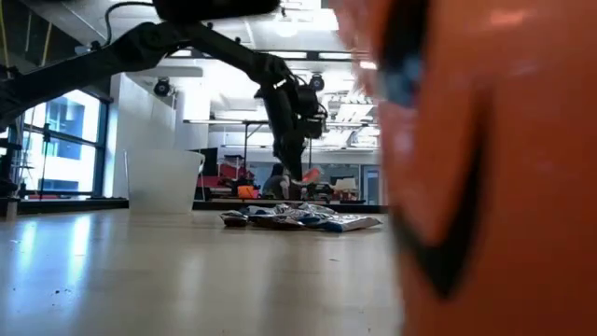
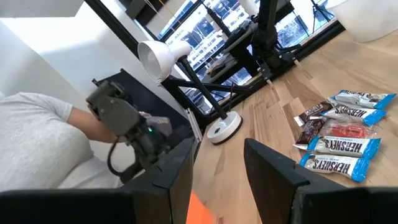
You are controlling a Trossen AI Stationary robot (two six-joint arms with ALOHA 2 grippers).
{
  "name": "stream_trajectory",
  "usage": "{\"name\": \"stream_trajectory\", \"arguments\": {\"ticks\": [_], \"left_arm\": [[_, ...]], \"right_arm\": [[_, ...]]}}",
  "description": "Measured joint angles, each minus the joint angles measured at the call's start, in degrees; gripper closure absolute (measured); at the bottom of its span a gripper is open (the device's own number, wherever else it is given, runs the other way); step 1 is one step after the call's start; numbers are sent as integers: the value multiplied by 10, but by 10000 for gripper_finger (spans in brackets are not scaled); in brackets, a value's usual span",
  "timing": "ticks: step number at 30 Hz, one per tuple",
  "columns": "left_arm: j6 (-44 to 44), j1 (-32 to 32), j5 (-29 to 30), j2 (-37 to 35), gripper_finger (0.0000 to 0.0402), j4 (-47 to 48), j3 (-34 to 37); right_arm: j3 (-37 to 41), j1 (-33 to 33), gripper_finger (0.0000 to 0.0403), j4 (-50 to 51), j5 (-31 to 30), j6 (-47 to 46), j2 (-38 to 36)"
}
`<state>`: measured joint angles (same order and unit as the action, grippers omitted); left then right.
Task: Organize candy in baskets
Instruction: Put the orange gummy into the white bucket
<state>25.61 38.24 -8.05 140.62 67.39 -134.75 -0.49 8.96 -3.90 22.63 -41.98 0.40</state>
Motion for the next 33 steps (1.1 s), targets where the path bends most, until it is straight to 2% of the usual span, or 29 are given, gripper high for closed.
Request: {"name": "stream_trajectory", "arguments": {"ticks": [11, 17, 21, 25, 27, 33], "left_arm": [[-25, 0, 7, -92, 401, 92, 11], [-57, 8, 87, -141, 401, 186, 11], [-86, 15, 103, -176, 401, 227, 14], [-127, 25, 108, -223, 401, 225, 46], [-151, 30, 129, -248, 401, 226, 76], [-205, 54, 182, -336, 401, 223, 212]], "right_arm": [[0, 0, 265, 0, 0, 0, 0], [0, 0, 265, 0, 0, 0, 0], [0, 0, 265, 0, 0, 0, 0], [0, 0, 265, 0, 0, 0, 0], [0, 0, 265, 0, 0, 0, 0], [0, 0, 265, 0, 0, 0, 0]]}}
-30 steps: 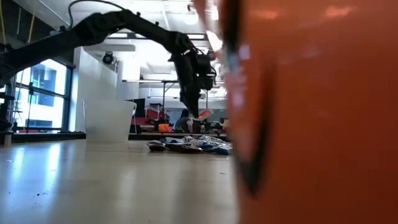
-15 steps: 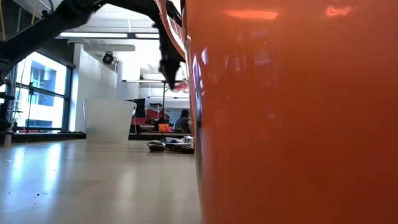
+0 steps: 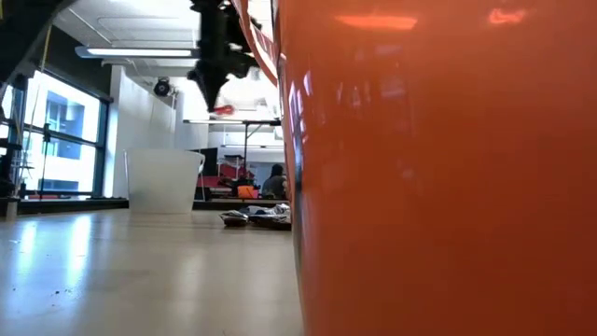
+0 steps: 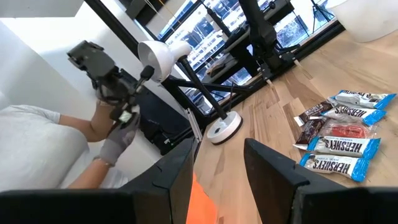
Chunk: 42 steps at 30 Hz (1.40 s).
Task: Organize candy in baskets
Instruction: Put the orange gummy into the white bucket
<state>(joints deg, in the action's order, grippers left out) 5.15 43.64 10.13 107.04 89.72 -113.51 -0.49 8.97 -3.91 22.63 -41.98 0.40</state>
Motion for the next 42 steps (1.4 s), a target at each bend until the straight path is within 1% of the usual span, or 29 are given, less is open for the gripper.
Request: {"name": "stream_trajectory", "arguments": {"ticks": [2, 5, 7, 12, 16, 18, 20, 25, 33, 38, 42], "left_arm": [[-9, 10, 7, -35, 401, -16, 65], [-18, 23, 27, -97, 401, -70, 166], [-20, 27, 33, -141, 401, -101, 220], [-31, 32, 27, -226, 401, -156, 327], [-36, 48, 28, -275, 401, -197, 395], [-36, 49, 27, -291, 401, -225, 408], [-36, 47, 21, -300, 401, -228, 408], [-29, 47, -20, -320, 401, -250, 409], [-29, 46, -58, -323, 401, -269, 409], [-55, 20, -92, -328, 401, -262, 409], [-74, -14, -86, -329, 401, -275, 409]], "right_arm": [[0, 0, 265, 0, 0, 0, 0], [0, 0, 265, 0, 0, 0, 0], [0, 0, 265, 0, 0, 0, 0], [0, 0, 265, 0, 0, 0, 0], [0, 0, 265, 0, 0, 0, 0], [0, 0, 265, 0, 0, 0, 0], [0, 0, 265, 0, 0, 0, 0], [0, 0, 265, 0, 0, 0, 0], [0, 0, 265, 0, 0, 0, 0], [0, 0, 265, 0, 0, 0, 0], [0, 0, 265, 0, 0, 0, 0]]}}
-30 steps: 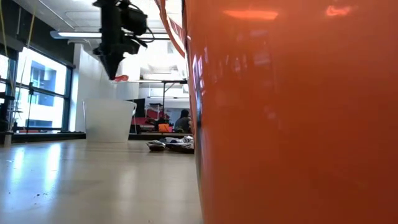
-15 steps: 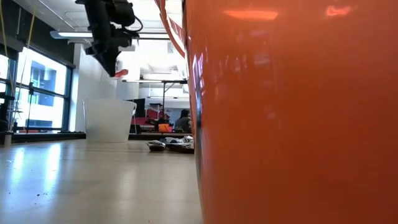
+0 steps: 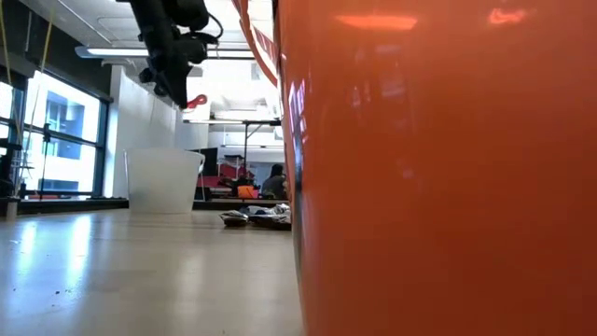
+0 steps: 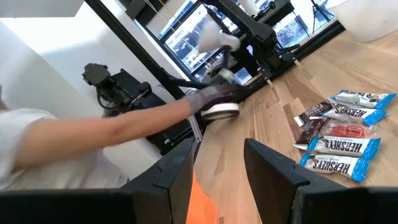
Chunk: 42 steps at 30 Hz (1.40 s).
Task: Organize candy in baskets
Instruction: Put the orange gummy into the white bucket
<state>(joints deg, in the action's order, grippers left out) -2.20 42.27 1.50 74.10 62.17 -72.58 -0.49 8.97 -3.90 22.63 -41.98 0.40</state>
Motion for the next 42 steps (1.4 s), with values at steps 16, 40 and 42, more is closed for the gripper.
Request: {"name": "stream_trajectory", "arguments": {"ticks": [16, 40, 42], "left_arm": [[-66, -25, 38, 0, 401, -26, 32], [-73, -26, 69, 0, 401, -22, 32], [-81, -25, 97, 0, 401, -19, 32]], "right_arm": [[0, 0, 265, 0, 0, 0, 0], [0, 0, 265, 0, 0, 0, 0], [0, 0, 265, 0, 0, 0, 0]]}}
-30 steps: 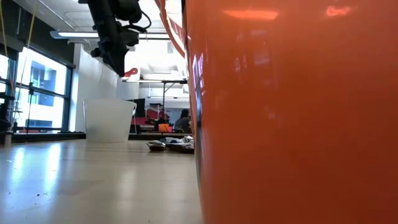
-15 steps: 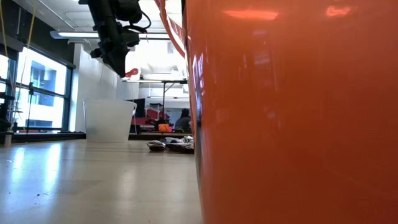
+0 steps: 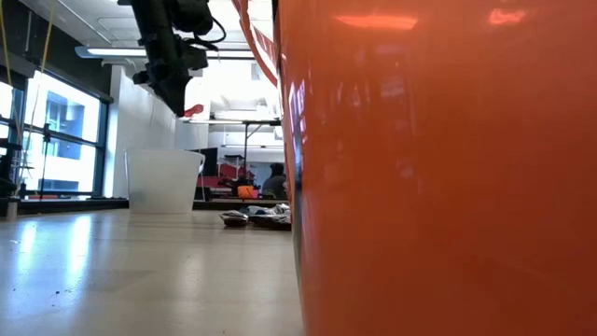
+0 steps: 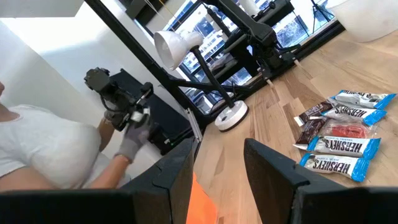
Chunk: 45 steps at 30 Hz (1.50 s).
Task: Organize candy in baskets
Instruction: Put the orange gummy into the white bucket, then put the brown chocolate into the orange bucket
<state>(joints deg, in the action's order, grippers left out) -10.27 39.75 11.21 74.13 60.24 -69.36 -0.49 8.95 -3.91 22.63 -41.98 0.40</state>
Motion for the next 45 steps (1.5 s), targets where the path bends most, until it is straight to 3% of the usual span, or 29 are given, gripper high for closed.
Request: {"name": "stream_trajectory", "arguments": {"ticks": [15, 22, 26, 32, 39, 45], "left_arm": [[-46, 37, 43, 62, 396, 34, 0], [-45, 75, 37, 85, 319, 33, 0], [6, 83, -15, 82, 280, 32, 0], [81, 48, -144, 73, 273, -32, 0], [61, -10, -201, 109, 273, -188, -1], [71, -59, -260, 177, 273, -230, -2]], "right_arm": [[0, 0, 265, 0, 0, 0, 0], [0, 0, 265, 0, 0, 0, 0], [0, 0, 265, 0, 0, 0, 0], [0, 0, 265, 0, 0, 0, 0], [0, 0, 265, 0, 0, 0, 0], [0, 0, 265, 0, 0, 0, 0]]}}
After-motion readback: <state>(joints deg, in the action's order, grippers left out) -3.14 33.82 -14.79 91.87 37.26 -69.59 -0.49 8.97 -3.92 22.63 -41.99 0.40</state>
